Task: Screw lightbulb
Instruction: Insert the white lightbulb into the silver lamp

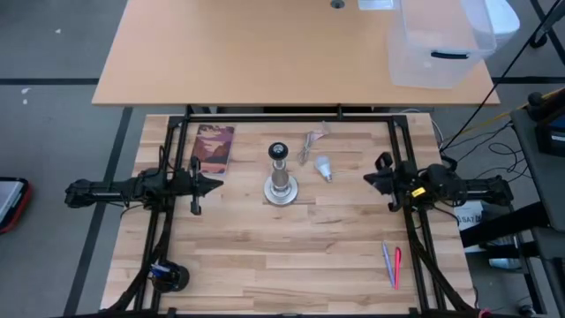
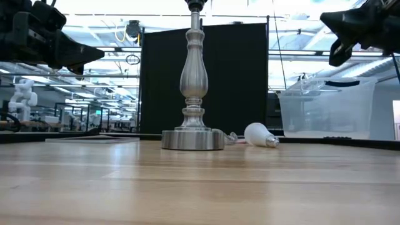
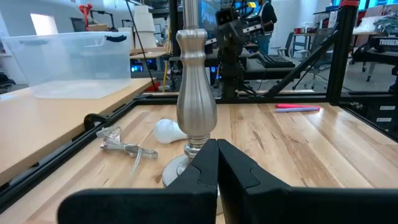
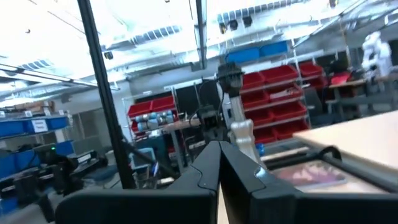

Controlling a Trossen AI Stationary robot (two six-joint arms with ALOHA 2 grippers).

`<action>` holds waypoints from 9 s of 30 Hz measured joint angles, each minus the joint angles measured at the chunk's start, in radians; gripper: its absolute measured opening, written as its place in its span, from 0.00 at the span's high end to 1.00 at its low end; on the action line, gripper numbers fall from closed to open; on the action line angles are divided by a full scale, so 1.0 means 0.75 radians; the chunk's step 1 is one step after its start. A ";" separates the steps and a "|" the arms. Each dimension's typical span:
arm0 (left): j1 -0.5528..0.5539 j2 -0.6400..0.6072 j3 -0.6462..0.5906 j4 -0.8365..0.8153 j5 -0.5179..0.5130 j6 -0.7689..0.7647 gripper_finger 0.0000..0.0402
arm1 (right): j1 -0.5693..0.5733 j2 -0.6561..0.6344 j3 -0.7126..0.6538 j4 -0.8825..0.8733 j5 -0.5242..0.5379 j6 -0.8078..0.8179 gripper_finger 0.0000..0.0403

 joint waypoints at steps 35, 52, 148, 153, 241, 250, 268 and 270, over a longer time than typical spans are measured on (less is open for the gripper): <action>0.000 0.000 0.000 0.105 -0.004 0.002 1.00 | -0.058 0.848 0.763 -0.468 0.179 -0.410 0.99; 0.000 0.000 0.000 0.665 -0.002 -0.044 1.00 | -0.059 1.152 0.763 -0.166 0.591 -0.720 0.99; 0.000 0.001 0.000 0.256 -0.181 -0.254 1.00 | -0.623 2.543 1.729 -1.567 -0.029 0.353 0.38; 0.000 0.001 0.000 0.256 -0.181 -0.253 1.00 | -0.633 2.521 1.729 -1.525 0.015 0.329 0.38; 0.000 0.082 0.001 0.419 -0.301 -0.408 1.00 | -0.177 1.891 1.886 -0.286 -0.116 -0.559 0.38; 0.000 0.321 0.124 0.526 -0.213 -0.279 0.86 | -0.177 1.988 2.138 -0.580 -0.115 -0.561 0.38; 0.000 1.151 0.609 0.594 -0.174 -0.037 0.41 | -0.224 2.012 2.168 -0.749 -0.107 -0.524 0.38; 0.004 1.215 0.634 0.653 -0.174 -0.030 0.37 | -0.222 2.009 2.168 -0.749 -0.112 -0.524 0.38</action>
